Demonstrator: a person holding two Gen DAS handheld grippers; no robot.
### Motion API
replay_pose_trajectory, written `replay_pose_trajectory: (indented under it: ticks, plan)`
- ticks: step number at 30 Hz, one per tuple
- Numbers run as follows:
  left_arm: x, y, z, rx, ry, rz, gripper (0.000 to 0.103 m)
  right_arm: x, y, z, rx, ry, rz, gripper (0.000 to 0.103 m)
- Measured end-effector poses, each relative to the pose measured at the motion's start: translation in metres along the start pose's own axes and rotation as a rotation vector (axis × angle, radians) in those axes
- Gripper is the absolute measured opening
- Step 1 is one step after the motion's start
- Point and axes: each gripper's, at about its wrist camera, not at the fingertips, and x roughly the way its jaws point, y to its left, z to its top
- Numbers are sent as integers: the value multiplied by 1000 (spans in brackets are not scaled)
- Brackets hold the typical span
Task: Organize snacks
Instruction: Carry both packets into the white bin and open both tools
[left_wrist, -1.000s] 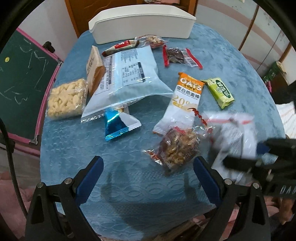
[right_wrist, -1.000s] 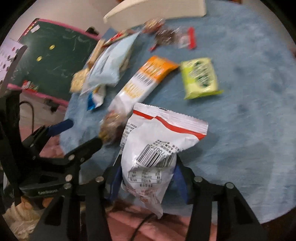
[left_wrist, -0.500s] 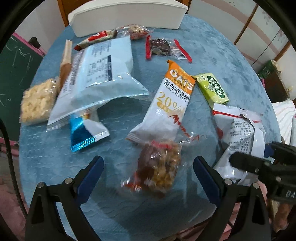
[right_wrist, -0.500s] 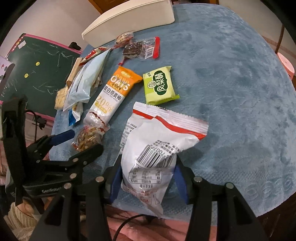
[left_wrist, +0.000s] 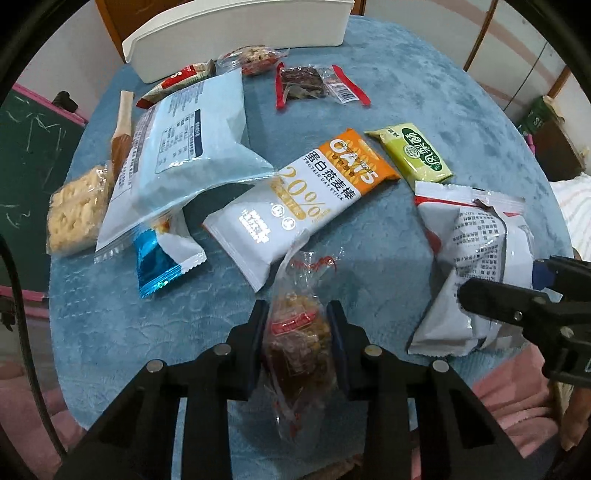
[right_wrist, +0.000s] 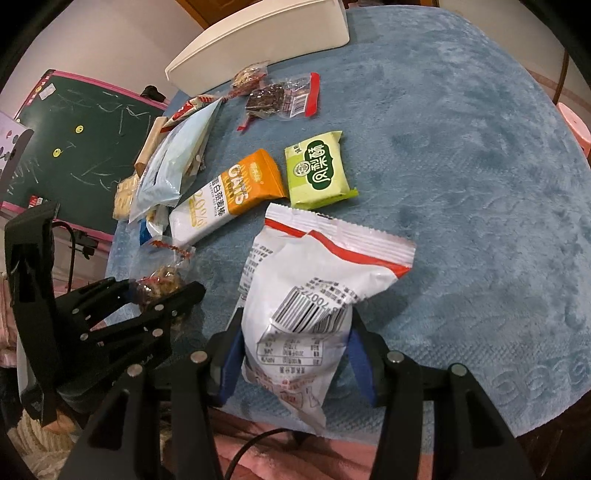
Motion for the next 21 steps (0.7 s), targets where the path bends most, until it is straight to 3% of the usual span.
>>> replay_pose_trajectory:
  ticks: [6,11,16,21]
  plan:
    - [-37,-1,1,20,-66,10,30,-3,2,-1,-10,-11,-4,50]
    - [-79,8,19,5,-135,-26,30,-23,8,10,-49,-66,-29,47]
    - [-125,22,62,20,-229,-4,30,-57,23,40,-126,-143,-50,47]
    - [-175,44,130,30,-344,57,31,-101,50,107,-211,-251,-93,47]
